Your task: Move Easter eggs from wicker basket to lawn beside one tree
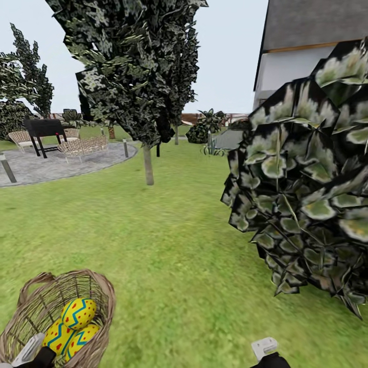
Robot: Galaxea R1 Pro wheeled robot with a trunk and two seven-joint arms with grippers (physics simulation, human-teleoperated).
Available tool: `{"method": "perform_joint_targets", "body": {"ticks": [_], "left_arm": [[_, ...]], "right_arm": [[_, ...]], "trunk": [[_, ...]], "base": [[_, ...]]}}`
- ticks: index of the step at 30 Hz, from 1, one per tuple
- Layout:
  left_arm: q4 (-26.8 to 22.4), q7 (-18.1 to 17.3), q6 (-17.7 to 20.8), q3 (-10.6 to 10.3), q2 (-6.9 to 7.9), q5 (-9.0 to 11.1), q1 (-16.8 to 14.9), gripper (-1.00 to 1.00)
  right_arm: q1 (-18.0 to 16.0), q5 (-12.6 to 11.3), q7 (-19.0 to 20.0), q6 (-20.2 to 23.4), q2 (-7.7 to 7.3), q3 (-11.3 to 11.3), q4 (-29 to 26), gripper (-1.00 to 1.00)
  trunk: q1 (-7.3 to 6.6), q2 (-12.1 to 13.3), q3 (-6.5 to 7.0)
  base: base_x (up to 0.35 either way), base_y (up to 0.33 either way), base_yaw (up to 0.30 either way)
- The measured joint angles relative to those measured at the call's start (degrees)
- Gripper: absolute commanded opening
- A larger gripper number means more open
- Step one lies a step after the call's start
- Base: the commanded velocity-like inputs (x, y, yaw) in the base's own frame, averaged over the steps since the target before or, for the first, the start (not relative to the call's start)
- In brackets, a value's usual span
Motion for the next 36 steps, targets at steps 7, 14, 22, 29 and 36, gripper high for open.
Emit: {"method": "perform_joint_targets", "body": {"ticks": [7, 14, 22, 29, 36], "left_arm": [[0.04, 0.00, -0.02, -0.05, -0.04, 0.09, 0.00, -1.00], [0.09, 0.00, -0.01, -0.05, -0.08, 0.06, 0.00, -1.00], [0.08, 0.01, -0.02, -0.09, -0.12, 0.08, 0.00, -1.00], [0.09, 0.06, -0.01, -0.06, -0.12, -0.02, 0.00, -1.00], [0.10, 0.08, -0.01, -0.13, -0.24, -0.05, 0.00, -1.00]], "right_arm": [[0.00, 0.04, 0.00, 0.00, 0.00, 0.00, 0.00, 1.00], [0.00, 0.02, 0.00, 0.00, 0.00, 0.00, 0.00, 1.00], [0.00, 0.02, 0.00, 0.00, 0.00, 0.00, 0.04, 1.00], [0.00, 0.06, 0.00, -0.05, 0.08, 0.13, 1.50, 1.00], [0.00, 0.04, 0.00, -0.04, 0.01, 0.08, 1.76, 1.00]], "trunk": [[0.00, 0.00, 0.00], [0.00, 0.00, 0.00], [0.00, 0.00, 0.00], [0.00, 0.00, 0.00], [0.00, 0.00, 0.00]], "base": [[0.207, 0.293, 0.000], [0.208, 0.293, 0.000], [0.214, 0.293, 0.000], [0.216, 0.293, 0.000], [0.217, 0.286, 0.000]]}}
